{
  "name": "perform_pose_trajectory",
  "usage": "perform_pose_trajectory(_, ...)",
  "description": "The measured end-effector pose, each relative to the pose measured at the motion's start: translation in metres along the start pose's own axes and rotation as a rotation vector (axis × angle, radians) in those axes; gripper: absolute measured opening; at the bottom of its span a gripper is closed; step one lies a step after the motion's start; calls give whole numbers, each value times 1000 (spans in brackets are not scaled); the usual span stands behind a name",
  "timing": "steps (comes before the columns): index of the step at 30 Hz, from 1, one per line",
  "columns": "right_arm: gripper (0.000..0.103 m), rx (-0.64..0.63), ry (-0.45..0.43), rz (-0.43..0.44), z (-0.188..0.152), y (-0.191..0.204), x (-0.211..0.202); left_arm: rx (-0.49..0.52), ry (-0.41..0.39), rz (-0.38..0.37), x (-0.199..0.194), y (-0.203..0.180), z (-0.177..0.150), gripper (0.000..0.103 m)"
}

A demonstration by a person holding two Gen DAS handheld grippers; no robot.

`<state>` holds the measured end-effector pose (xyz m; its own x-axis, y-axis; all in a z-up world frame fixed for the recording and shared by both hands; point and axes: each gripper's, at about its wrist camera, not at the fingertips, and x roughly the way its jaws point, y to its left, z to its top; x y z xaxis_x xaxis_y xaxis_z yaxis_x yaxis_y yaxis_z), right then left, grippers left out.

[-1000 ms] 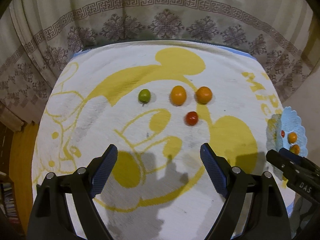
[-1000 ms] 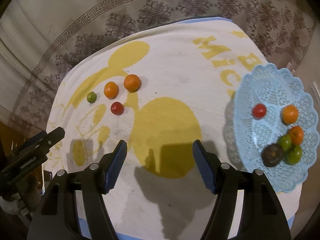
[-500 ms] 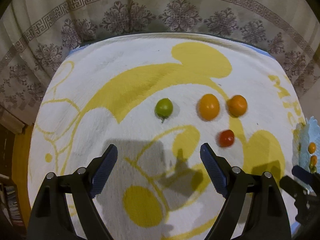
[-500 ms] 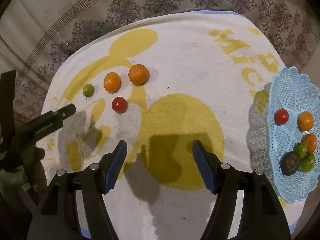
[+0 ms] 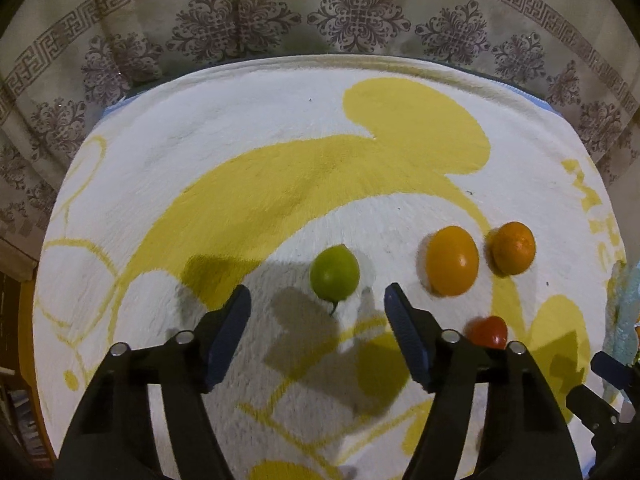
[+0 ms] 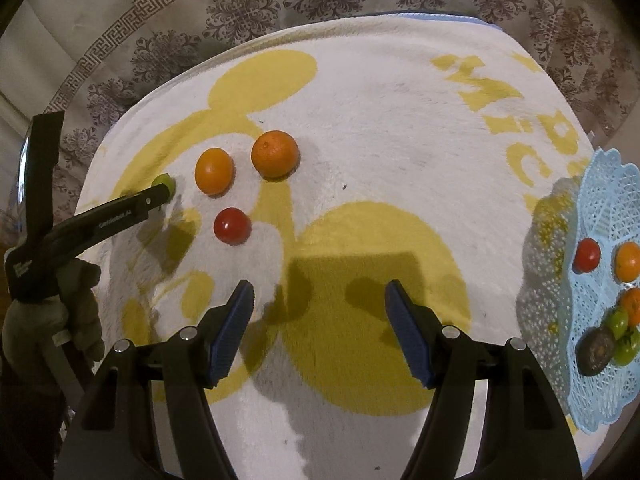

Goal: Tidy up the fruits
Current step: 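Grasp a small green tomato with the left tool while the right tool grasps an orange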

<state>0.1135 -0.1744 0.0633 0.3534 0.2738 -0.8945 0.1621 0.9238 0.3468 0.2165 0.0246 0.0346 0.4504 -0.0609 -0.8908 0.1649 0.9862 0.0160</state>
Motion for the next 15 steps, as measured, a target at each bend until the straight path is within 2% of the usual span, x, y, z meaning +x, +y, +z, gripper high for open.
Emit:
perform_pose_trajectory(3, 70, -2, 3, -4, 3, 1, 5, 4, 9, -10, 8, 0, 3, 57)
perform_pose_trajectory(10, 70, -18, 15, -13, 7, 6, 18, -19, 3, -30, 18, 4, 5, 47)
perform_pose_trajectory(15, 70, -31, 18, -13, 11, 9, 25, -24, 1, -67, 15, 5, 4, 29)
